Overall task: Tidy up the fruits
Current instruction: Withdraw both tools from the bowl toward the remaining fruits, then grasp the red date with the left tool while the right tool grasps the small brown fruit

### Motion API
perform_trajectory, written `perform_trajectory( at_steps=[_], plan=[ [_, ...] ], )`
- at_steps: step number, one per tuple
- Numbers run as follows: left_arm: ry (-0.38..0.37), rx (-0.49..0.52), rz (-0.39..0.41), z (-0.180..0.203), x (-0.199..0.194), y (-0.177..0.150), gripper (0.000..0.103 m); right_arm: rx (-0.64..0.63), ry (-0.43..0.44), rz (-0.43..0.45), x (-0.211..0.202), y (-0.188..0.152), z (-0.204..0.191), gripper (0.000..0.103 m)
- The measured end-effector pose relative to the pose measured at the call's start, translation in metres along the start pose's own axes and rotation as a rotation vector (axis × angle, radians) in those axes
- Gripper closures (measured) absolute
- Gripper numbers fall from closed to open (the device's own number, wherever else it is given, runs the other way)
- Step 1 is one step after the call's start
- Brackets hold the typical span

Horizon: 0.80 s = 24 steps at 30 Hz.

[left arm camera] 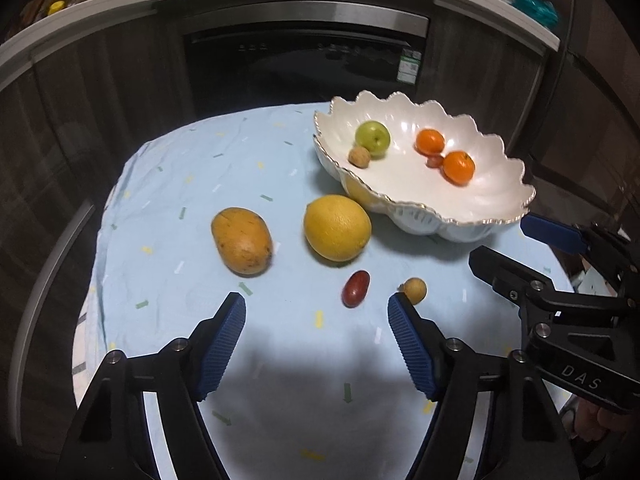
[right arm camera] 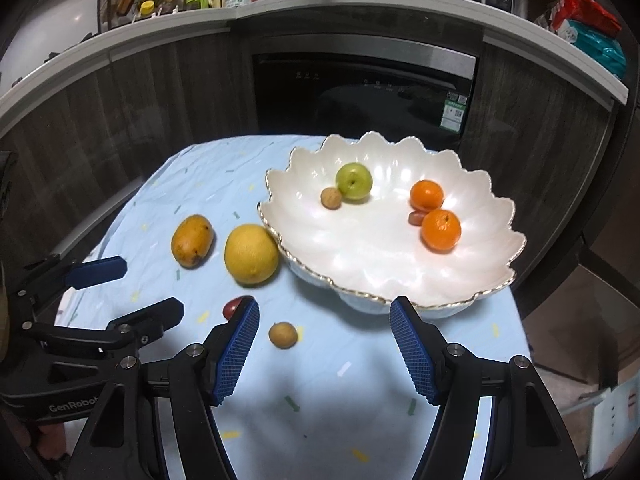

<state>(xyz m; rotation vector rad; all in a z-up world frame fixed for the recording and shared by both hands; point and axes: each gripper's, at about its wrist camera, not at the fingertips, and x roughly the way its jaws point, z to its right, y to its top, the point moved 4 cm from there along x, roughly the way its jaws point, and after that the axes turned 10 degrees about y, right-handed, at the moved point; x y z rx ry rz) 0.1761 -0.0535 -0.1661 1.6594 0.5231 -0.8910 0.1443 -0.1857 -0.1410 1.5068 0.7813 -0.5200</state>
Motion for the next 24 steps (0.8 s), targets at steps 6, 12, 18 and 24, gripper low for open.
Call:
perform_trajectory(
  at_steps=[6, 12, 18, 24],
  plan=[
    [-0.024, 0.052, -0.002, 0.007, 0.014, -0.005, 0.037, -0.024, 0.028, -0.028, 0.012, -0.007, -0.002, 0.035],
    [-0.060, 0.117, 0.002, 0.017, 0.028, -0.005, 0.046, -0.050, 0.068, -0.065, 0.028, -0.013, -0.002, 0.044],
    [-0.096, 0.167, 0.000, 0.026, 0.043, -0.004, 0.052, -0.072, 0.119, -0.097, 0.042, -0.017, -0.002, 0.050],
    [-0.121, 0.204, -0.008, 0.034, 0.057, -0.005, 0.061, -0.082, 0.153, -0.123, 0.054, -0.019, -0.002, 0.055]
  ],
)
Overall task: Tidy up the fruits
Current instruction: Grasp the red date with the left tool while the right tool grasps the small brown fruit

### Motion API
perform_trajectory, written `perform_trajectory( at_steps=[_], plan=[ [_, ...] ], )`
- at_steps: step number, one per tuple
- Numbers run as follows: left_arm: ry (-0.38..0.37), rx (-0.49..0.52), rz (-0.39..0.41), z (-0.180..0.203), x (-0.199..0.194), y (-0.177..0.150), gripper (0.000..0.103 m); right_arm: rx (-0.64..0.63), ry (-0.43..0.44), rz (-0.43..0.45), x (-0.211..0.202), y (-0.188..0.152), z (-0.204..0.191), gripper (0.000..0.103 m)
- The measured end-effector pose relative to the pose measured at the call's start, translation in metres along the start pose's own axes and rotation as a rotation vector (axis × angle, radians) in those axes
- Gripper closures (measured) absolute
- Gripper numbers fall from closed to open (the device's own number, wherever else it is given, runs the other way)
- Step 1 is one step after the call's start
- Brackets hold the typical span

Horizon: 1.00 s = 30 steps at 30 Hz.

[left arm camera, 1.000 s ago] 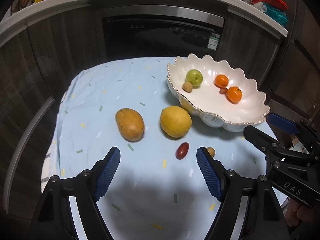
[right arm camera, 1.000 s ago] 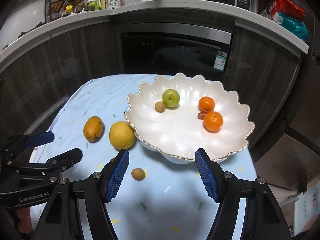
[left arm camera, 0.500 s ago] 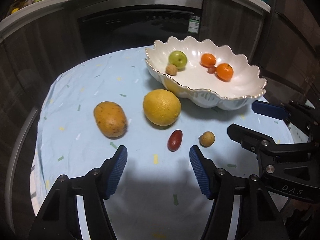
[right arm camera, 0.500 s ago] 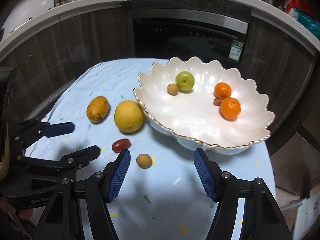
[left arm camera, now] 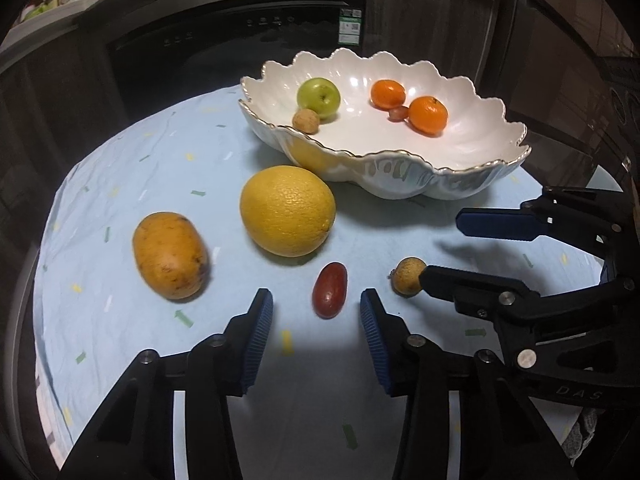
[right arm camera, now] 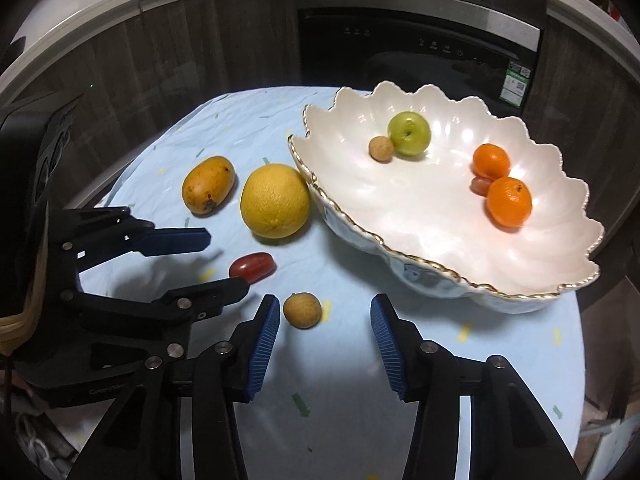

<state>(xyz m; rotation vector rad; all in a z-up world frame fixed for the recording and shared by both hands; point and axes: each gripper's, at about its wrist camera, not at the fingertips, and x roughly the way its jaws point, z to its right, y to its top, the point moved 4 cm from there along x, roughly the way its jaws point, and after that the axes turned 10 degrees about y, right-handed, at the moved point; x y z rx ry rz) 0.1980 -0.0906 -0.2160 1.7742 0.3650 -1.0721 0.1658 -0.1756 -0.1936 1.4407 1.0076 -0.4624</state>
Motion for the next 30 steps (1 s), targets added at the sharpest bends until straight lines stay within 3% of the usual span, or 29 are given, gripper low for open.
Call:
perform_trajectory(
  at_steps=[7, 16, 19, 30],
  plan=[
    [-0.028, 0.026, -0.002, 0.006, 0.010, -0.002, 0.070, 0.006, 0.045, -0.027, 0.014, 0.000, 0.002, 0.065],
    [-0.056, 0.022, 0.002, 0.003, 0.017, 0.000, 0.080, 0.054, 0.128, -0.043, 0.025, 0.003, 0.004, 0.070],
    [-0.064, 0.023, -0.002, 0.005, 0.018, 0.000, 0.085, 0.056, 0.149, -0.064, 0.031, 0.001, 0.002, 0.077],
    [-0.038, -0.019, -0.009, 0.001, 0.003, -0.002, 0.085, 0.041, 0.132, -0.036, 0.024, 0.003, -0.005, 0.079]
  ],
)
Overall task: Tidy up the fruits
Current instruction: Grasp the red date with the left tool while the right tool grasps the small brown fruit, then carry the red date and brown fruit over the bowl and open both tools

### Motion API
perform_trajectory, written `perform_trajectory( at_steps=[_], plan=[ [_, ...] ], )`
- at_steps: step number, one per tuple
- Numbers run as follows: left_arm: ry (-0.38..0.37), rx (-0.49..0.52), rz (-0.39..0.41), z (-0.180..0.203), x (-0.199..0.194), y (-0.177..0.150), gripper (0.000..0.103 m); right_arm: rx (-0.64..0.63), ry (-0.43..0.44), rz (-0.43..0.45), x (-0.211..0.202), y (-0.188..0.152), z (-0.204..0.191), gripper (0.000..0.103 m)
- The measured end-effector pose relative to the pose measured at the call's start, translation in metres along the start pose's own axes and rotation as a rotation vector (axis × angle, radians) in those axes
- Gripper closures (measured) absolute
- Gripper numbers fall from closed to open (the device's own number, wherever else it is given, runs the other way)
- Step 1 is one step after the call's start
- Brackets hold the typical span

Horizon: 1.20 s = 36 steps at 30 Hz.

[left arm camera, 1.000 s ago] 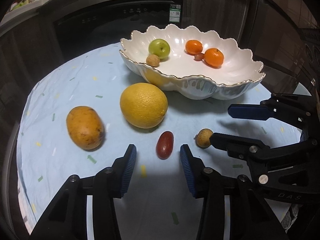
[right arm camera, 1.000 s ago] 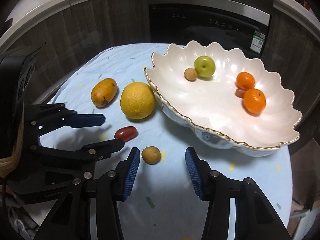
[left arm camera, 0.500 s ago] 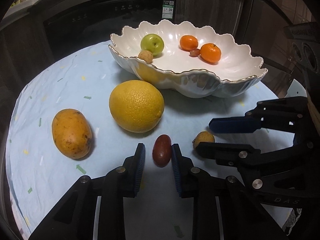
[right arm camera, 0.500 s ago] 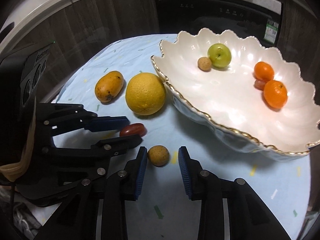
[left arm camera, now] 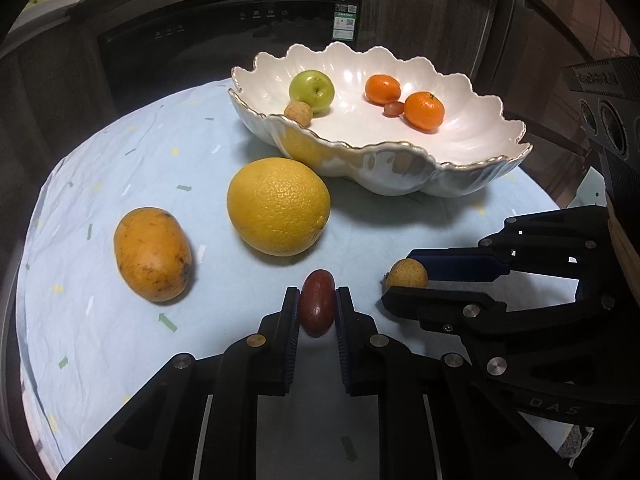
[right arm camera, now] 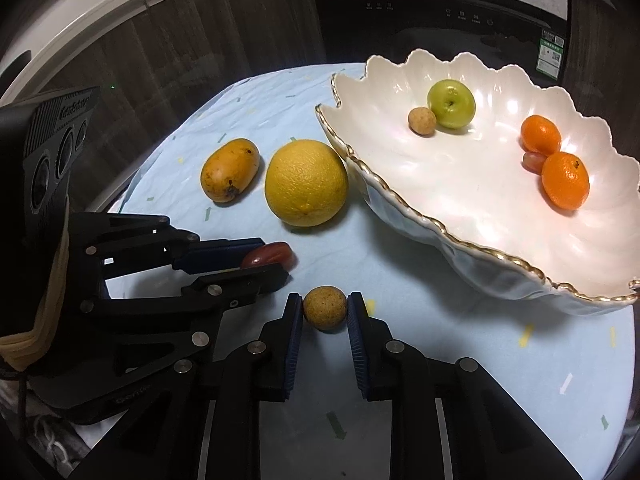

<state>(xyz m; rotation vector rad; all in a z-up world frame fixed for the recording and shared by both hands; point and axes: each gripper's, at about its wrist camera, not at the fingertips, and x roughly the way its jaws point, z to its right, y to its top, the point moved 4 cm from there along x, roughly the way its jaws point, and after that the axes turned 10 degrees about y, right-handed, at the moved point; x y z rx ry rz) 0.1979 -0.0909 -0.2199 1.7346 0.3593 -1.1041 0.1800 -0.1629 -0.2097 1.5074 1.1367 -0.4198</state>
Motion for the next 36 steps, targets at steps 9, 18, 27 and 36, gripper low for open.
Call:
perform_trajectory(
  at_steps=[9, 18, 27, 36],
  plan=[
    [0.020, -0.024, 0.024, 0.003, -0.024, 0.005, 0.085, -0.009, -0.033, 0.040, -0.025, 0.004, -0.008, 0.079],
    [0.057, -0.053, 0.046, 0.005, -0.048, 0.014, 0.085, -0.007, -0.070, 0.101, -0.057, 0.007, -0.011, 0.079],
    [0.067, -0.051, 0.083, 0.016, -0.068, 0.033, 0.085, 0.008, -0.101, 0.159, -0.087, 0.012, -0.007, 0.079],
    [0.057, -0.044, 0.107, 0.032, -0.077, 0.061, 0.085, 0.042, -0.155, 0.213, -0.118, 0.018, 0.011, 0.079]
  ],
)
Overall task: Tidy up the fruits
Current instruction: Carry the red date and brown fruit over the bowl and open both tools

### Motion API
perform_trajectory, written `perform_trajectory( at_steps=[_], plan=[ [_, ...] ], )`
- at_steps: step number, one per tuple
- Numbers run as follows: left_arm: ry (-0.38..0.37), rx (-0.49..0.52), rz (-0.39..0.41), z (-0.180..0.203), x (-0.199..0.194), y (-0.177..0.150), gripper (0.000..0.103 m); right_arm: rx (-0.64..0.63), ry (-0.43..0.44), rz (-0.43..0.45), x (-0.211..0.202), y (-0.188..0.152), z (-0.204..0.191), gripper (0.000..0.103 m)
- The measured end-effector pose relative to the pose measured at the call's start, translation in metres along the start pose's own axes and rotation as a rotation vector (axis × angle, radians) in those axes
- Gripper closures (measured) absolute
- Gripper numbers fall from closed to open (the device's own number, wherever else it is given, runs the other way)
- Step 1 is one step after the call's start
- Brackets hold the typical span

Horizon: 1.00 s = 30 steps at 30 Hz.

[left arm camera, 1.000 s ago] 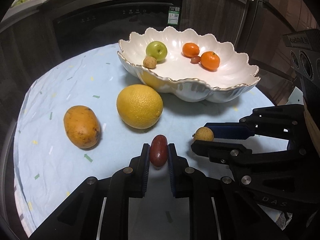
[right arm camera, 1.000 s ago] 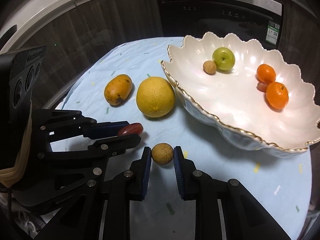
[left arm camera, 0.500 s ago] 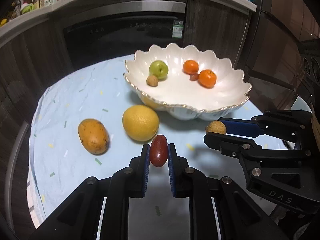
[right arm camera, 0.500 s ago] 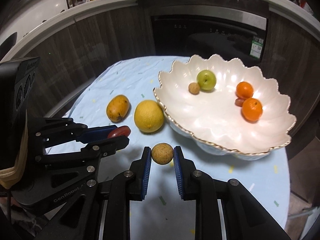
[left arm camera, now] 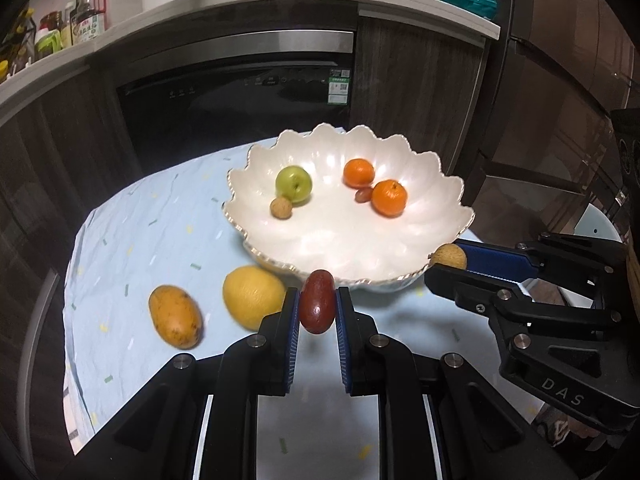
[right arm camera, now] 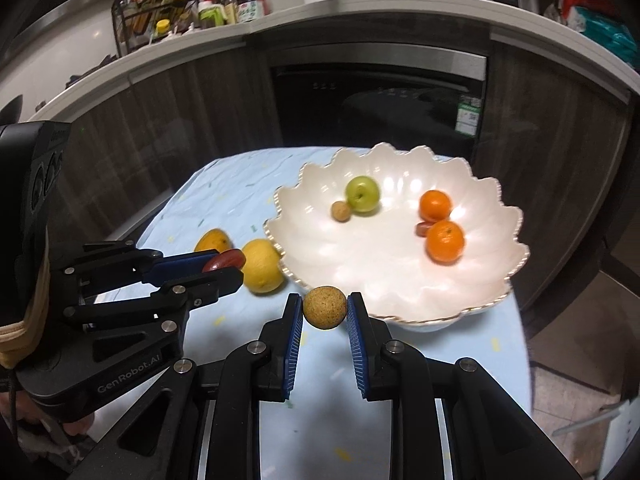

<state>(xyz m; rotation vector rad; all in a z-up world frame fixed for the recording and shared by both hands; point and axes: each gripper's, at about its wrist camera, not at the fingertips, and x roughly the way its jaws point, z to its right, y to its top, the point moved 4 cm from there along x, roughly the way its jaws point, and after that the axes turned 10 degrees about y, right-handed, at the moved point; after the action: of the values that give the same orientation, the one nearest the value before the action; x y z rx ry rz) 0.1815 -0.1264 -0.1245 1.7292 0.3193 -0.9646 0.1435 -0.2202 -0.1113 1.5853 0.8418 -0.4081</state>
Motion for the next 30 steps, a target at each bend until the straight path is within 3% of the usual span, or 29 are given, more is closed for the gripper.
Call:
perform_trajectory(
  at_steps=[17, 30],
  plan=[
    [0.001, 0.008, -0.015, 0.020, 0.019, 0.034, 0.085, 0.063, -0.076, 0.041, -0.016, 0.018, 0.039, 0.079],
    [0.006, -0.006, -0.067, 0.023, 0.048, 0.041, 0.085, 0.107, -0.097, 0.020, -0.001, 0.023, 0.060, 0.079]
  ],
)
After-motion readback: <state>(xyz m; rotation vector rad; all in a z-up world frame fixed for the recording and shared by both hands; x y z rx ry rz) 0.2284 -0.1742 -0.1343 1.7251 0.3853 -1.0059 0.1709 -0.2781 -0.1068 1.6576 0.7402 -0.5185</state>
